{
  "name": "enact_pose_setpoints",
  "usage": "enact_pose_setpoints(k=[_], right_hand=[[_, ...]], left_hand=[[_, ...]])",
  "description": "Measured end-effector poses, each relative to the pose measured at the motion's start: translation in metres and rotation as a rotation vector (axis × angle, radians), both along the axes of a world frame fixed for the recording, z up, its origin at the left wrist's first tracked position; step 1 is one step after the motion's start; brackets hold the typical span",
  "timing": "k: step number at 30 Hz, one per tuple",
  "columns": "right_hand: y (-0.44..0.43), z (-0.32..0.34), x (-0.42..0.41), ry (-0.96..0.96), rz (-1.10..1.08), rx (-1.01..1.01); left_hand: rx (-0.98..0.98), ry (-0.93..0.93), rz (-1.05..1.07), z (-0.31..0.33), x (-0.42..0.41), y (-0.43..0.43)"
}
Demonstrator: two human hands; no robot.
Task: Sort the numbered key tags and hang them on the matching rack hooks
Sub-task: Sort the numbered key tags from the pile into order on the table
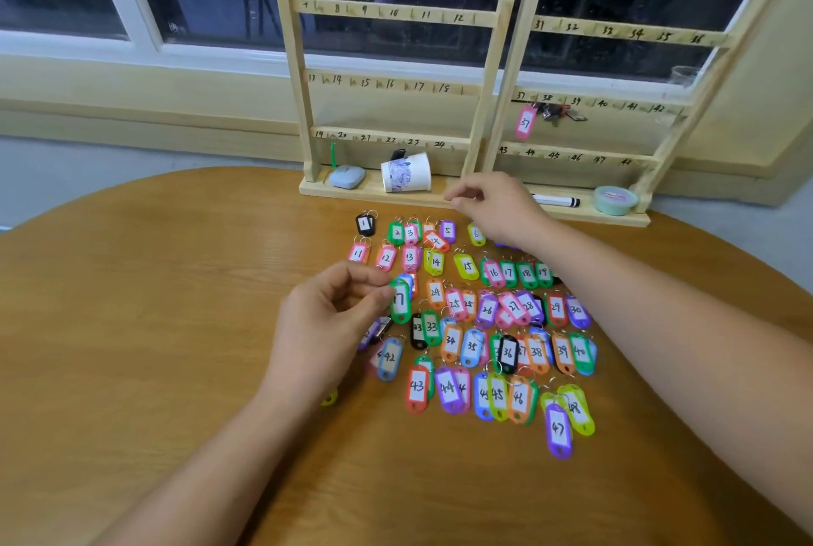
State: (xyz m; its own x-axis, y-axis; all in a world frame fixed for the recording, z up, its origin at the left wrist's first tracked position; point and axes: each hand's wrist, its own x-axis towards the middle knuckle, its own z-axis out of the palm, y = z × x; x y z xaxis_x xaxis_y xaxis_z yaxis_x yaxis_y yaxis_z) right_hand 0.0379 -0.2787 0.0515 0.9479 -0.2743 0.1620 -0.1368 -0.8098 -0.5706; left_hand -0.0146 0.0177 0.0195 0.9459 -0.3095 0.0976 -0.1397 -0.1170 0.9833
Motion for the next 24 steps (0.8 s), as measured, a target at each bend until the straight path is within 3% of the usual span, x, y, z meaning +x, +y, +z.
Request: enact_pose_setpoints(k=[7, 13, 24], right_hand=[[-0.032, -0.005, -0.098, -0.189, -0.154, 0.187], [-0.041, -0.041, -0.163, -0.275, -0.251, 0.223], [-0.046, -0.072, -0.175, -0.399, -0.346, 0.191]], left_hand=[[0.028, 0.041, -0.033, 0.000, -0.007, -0.012], [0.058, 0.088, -0.122, 0.005, -0.003, -0.037], [0.260, 0.015, -0.151, 0.014, 0.037, -0.142]])
